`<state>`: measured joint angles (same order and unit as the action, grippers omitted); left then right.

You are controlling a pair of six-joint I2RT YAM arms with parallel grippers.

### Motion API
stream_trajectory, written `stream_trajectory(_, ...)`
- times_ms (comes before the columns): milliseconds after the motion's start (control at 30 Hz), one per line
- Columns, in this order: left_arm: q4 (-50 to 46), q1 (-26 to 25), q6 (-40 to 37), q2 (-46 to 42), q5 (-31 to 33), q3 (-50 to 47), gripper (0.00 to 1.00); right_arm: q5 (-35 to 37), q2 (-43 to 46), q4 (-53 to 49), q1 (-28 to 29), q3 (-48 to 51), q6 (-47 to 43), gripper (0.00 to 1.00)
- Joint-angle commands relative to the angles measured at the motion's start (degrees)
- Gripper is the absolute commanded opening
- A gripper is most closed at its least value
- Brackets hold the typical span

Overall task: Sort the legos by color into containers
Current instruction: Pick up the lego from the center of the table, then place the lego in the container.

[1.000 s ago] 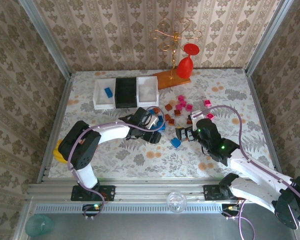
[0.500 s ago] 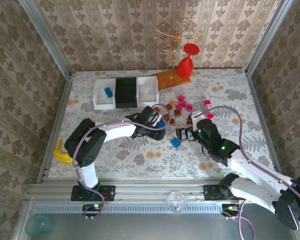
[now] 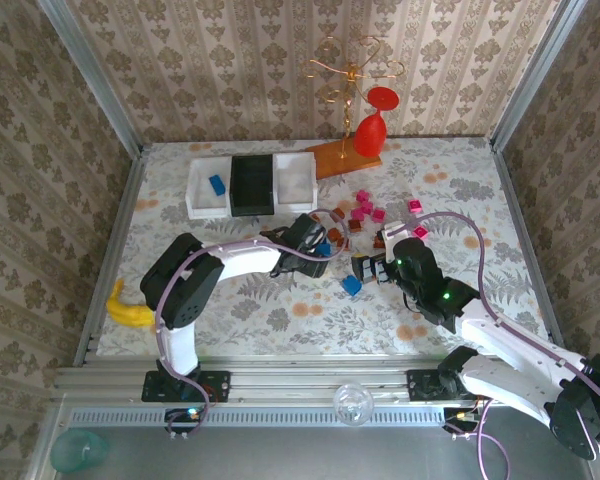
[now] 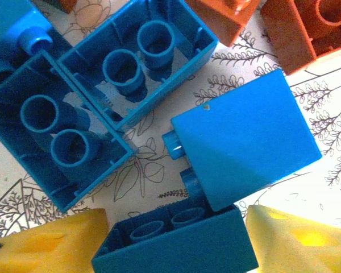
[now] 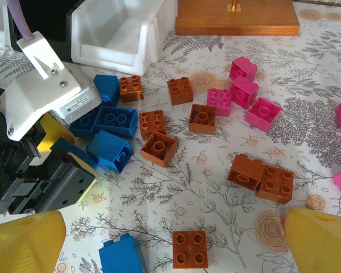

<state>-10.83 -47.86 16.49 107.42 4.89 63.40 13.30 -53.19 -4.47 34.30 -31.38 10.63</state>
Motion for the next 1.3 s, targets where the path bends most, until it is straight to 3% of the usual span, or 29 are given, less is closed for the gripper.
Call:
stream_trajectory(0, 1.5, -0.4, 1.7, -1.9, 3.5, -1.6, 0.62, 0.6, 0.9, 0.8, -0.3, 0.7, 0.7, 1.0)
stream_trajectory(167, 3.4, -0.3, 2.6, -6.7, 7.5, -6.2, 0.54, 0.4, 0.7, 0.8, -0.4, 0.8, 0.7, 1.0)
stream_trajectory(333, 4.2, 2.4, 2.3, -17.5, 11.3, -12.3, 0.49, -0.5, 0.7, 1.1, -0.4, 0.8, 0.9, 1.0)
stream_trajectory(533, 4.7, 14.9, 1.4, -28.1, 6.5, -14.3, 0.47, -14.6, -0.3, 8.6, 0.9, 2.2, 0.2, 0.98)
stream_trajectory(633, 5.6, 23.2, 1.2, -29.1, 3.5, -12.1, 0.46, -17.7, -2.7, 11.5, 2.5, 1.5, 0.2, 0.98)
stream_trajectory(867, 5.5, 35.6, -0.5, -17.8, 3.4, -0.5, 0.45, -17.4, -14.3, 10.5, 6.0, -8.3, 5.0, 0.98)
stream_trajectory(1100, 1.6, 39.8, -2.8, -4.0, 7.0, 12.2, 0.45, -17.9, -26.0, 9.2, 7.8, -19.2, 6.3, 0.98)
stream_trajectory(1267, -1.4, 41.5, -4.2, 3.2, 6.4, 19.0, 0.48, -16.5, -28.4, 11.4, 7.9, -17.7, 5.9, 0.98)
